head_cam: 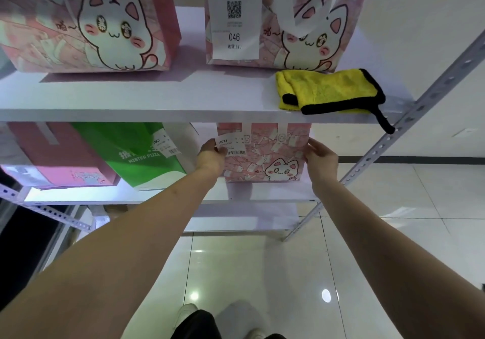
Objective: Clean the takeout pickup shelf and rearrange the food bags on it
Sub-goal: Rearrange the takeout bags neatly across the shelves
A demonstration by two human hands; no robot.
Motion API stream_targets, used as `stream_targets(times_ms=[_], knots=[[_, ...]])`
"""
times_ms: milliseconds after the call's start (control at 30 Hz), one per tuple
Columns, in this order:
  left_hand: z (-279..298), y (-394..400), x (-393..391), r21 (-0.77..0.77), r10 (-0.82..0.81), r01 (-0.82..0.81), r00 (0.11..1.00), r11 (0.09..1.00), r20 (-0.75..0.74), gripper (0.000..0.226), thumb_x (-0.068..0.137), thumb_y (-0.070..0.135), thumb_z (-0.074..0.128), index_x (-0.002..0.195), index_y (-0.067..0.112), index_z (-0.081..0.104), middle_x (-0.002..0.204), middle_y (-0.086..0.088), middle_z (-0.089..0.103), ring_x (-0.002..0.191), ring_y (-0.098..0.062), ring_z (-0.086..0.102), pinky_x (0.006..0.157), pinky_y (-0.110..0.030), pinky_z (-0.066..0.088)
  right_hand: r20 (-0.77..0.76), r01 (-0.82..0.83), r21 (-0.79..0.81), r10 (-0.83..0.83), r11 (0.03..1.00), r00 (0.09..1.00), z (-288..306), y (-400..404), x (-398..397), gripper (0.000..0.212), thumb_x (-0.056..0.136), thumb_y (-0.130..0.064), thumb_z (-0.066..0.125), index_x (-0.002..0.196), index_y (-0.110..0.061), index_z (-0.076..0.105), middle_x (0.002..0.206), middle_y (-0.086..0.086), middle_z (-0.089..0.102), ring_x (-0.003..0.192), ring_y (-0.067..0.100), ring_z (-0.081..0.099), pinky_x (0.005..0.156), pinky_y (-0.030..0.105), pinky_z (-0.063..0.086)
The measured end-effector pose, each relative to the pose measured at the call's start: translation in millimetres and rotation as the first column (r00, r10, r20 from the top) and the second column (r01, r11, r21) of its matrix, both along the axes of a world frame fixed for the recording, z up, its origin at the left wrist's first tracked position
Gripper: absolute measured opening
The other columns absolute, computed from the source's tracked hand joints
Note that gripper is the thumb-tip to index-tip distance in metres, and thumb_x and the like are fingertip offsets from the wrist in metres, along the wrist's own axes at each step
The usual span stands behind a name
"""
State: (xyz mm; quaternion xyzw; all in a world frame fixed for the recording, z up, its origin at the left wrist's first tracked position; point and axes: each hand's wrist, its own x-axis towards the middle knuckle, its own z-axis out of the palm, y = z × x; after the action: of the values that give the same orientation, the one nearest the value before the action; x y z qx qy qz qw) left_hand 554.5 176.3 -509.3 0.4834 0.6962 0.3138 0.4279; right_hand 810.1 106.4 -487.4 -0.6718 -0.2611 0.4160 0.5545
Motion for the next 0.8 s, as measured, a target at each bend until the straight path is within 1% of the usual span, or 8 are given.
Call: stream_targets(times_ms=[67, 167, 300, 433, 533, 633, 733, 800], knots=[[7, -4, 1, 0.006, -0.005, 0.005, 1.000, 1.000, -0.003, 0.019, 0.101, 0.016, 0.058, 0.118, 0.011, 0.064, 0.116, -0.011, 0.072, 0.102, -0.033, 0.069, 0.093, -0.046, 0.059, 0.020, -0.018, -0.009, 0.019, 1.000, 1.000, 3, -5, -1, 0.029, 0.099, -0.014, 0.063, 0.123, -0.028, 0.072, 0.101, -0.015, 0.078, 0.096, 0.009, 0.074, 0.085, 0.026, 0.058], [17, -10, 2, 0.009, 0.010, -0.010, 0.999, 1.000, 0.032, 0.025, 0.100, 0.011, 0.059, 0.125, 0.009, 0.062, 0.116, -0.012, 0.072, 0.099, -0.029, 0.067, 0.090, -0.034, 0.055, 0.047, -0.032, -0.039, 0.034, 0.999, 0.998, 9, -13, 0, 0.043, 0.099, -0.017, 0.064, 0.141, -0.017, 0.061, 0.124, -0.005, 0.073, 0.108, 0.010, 0.069, 0.096, 0.028, 0.055], [29, -17, 2, 0.003, 0.017, -0.017, 0.998, 1.000, 0.063, 0.029, 0.100, 0.006, 0.058, 0.129, 0.007, 0.060, 0.122, -0.013, 0.071, 0.105, -0.030, 0.067, 0.090, -0.032, 0.053, 0.083, -0.047, -0.084, 0.054, 0.995, 0.995, 17, -21, 0, 0.046, 0.099, -0.011, 0.061, 0.145, -0.015, 0.058, 0.132, -0.001, 0.069, 0.116, 0.017, 0.065, 0.105, 0.035, 0.053], [44, -27, 3, -0.037, 0.039, -0.034, 0.989, 0.999, 0.142, 0.039, 0.103, 0.004, 0.055, 0.141, 0.007, 0.048, 0.131, -0.014, 0.065, 0.106, -0.026, 0.060, 0.093, -0.030, 0.047, 0.102, -0.087, -0.088, 0.095, 0.992, 0.990, 30, -32, -5, 0.046, 0.098, -0.015, 0.064, 0.144, -0.015, 0.058, 0.128, -0.004, 0.066, 0.113, 0.013, 0.062, 0.094, 0.027, 0.047], [55, -37, 5, -0.059, 0.053, -0.044, 0.984, 0.997, 0.169, 0.042, 0.104, 0.005, 0.054, 0.145, 0.008, 0.044, 0.136, -0.015, 0.060, 0.112, -0.026, 0.058, 0.096, -0.028, 0.044, 0.133, -0.098, -0.090, 0.110, 0.991, 0.985, 33, -40, -10, 0.039, 0.099, -0.012, 0.060, 0.137, -0.016, 0.062, 0.126, -0.003, 0.068, 0.112, 0.013, 0.064, 0.097, 0.030, 0.050], [63, -51, 4, -0.049, 0.034, -0.028, 0.992, 0.998, 0.124, 0.047, 0.104, 0.004, 0.053, 0.148, 0.008, 0.041, 0.134, -0.016, 0.058, 0.113, -0.026, 0.055, 0.095, -0.026, 0.042, 0.156, -0.121, -0.131, 0.141, 0.984, 0.978, 33, -49, -20, 0.039, 0.099, -0.013, 0.058, 0.136, -0.019, 0.066, 0.130, -0.003, 0.070, 0.120, 0.018, 0.064, 0.110, 0.042, 0.049], [68, -75, -3, -0.026, 0.019, -0.018, 0.998, 1.000, 0.066, 0.045, 0.103, 0.002, 0.052, 0.147, 0.004, 0.043, 0.127, -0.013, 0.057, 0.111, -0.025, 0.055, 0.088, -0.022, 0.039, 0.170, -0.151, -0.148, 0.176, 0.977, 0.970, 36, -62, -39, 0.039, 0.100, -0.009, 0.055, 0.137, -0.018, 0.066, 0.133, -0.001, 0.069, 0.125, 0.020, 0.062, 0.114, 0.044, 0.047], [70, -94, -12, 0.006, -0.026, 0.026, 0.999, 1.000, -0.024, 0.041, 0.103, 0.008, 0.052, 0.144, 0.008, 0.047, 0.129, -0.015, 0.062, 0.117, -0.032, 0.059, 0.088, -0.027, 0.041, 0.178, -0.174, -0.150, 0.199, 0.973, 0.964, 37, -72, -56, 0.038, 0.100, -0.007, 0.054, 0.134, -0.017, 0.067, 0.132, 0.000, 0.069, 0.125, 0.021, 0.063, 0.113, 0.044, 0.048]])
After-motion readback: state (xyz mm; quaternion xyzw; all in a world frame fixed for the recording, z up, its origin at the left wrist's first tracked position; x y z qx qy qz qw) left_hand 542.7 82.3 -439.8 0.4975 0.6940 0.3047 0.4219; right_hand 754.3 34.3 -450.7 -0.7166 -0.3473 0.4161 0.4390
